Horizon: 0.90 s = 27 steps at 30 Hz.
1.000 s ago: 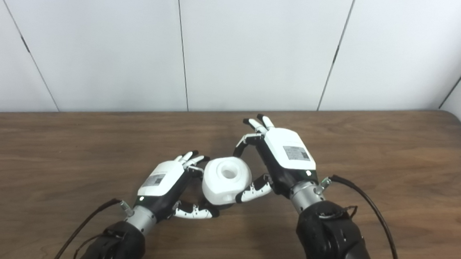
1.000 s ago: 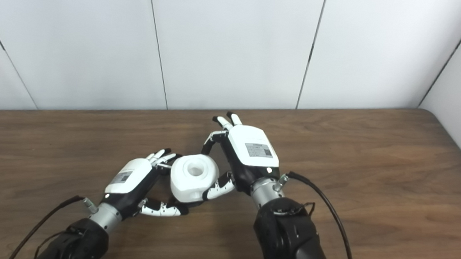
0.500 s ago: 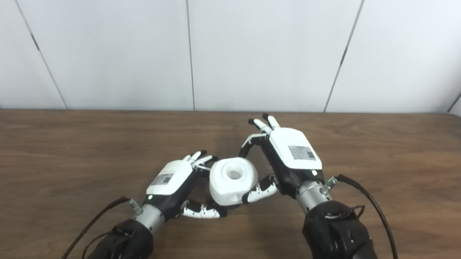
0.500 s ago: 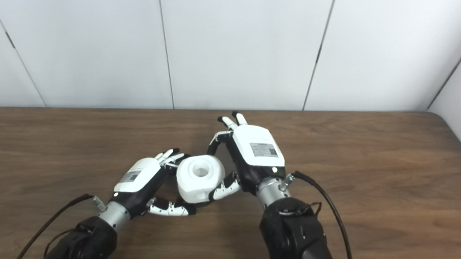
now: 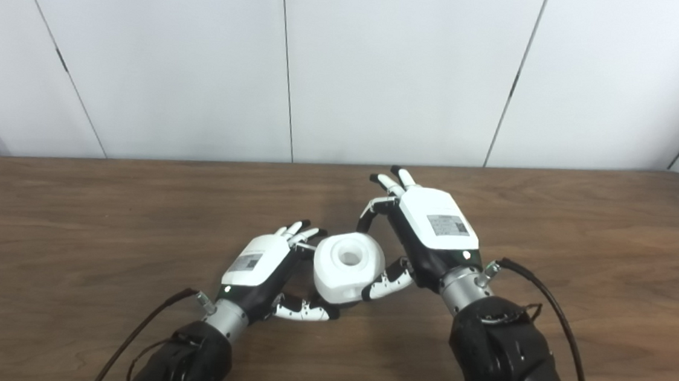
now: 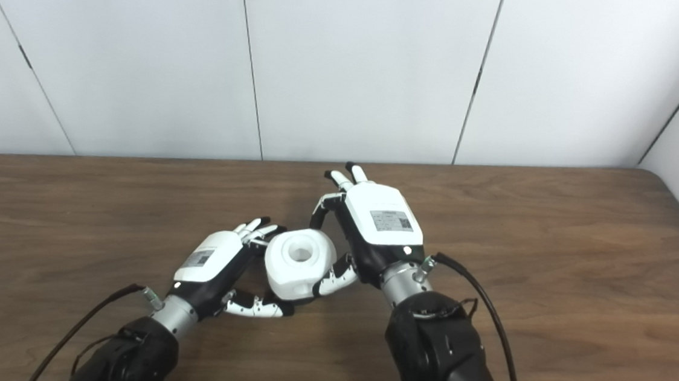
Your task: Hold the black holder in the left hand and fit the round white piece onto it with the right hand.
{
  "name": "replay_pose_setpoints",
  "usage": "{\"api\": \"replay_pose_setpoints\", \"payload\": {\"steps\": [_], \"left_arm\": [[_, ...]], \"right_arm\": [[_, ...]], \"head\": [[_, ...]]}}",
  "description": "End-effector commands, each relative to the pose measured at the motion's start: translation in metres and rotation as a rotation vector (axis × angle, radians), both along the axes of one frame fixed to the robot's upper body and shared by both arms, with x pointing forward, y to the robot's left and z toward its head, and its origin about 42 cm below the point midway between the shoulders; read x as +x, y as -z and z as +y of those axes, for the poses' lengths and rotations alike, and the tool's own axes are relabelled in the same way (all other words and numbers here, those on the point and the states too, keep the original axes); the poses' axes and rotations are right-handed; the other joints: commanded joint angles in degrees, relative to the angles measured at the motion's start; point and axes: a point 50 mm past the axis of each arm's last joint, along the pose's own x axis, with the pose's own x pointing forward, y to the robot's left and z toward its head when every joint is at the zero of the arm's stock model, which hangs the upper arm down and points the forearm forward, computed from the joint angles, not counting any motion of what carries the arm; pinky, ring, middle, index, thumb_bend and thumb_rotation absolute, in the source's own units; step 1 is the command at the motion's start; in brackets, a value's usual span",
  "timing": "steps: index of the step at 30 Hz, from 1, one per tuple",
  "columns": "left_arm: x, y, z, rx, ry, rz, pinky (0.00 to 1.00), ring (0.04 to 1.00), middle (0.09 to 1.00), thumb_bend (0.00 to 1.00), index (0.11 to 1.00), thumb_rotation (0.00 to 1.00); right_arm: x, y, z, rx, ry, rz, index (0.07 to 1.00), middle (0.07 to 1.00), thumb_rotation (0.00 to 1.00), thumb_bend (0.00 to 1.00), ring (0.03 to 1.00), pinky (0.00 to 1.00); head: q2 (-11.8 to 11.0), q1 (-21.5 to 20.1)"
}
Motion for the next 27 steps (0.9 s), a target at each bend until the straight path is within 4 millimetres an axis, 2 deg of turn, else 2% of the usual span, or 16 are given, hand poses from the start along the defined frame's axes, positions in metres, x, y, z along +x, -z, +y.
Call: {"api": "replay_pose_setpoints", "payload": {"steps": [1, 13, 27], "left_arm": [[0.004, -0.014, -0.02, -0.033, 0.054, -0.049, 1.0, 1.0, 0.921, 0.51, 0.482, 0.05], [0.003, -0.015, -0.021, -0.03, 0.049, -0.048, 1.0, 1.0, 0.925, 0.52, 0.482, 0.05], [0.003, -0.014, -0.021, -0.031, 0.048, -0.053, 1.0, 1.0, 0.922, 0.52, 0.482, 0.05]], "right_arm": [[-0.005, 0.005, 0.008, -0.021, -0.055, 0.032, 0.482, 0.929, 0.13, 0.52, 1.0, 0.92], [-0.006, 0.021, 0.002, -0.005, -0.04, 0.05, 0.483, 0.93, 0.14, 0.52, 0.997, 0.9], [-0.005, 0.024, 0.0, 0.013, -0.04, 0.046, 0.483, 0.929, 0.14, 0.51, 0.995, 0.92]], "head": [[0.1, 0.1], [0.1, 0.1], [-0.1, 0.0]]}}
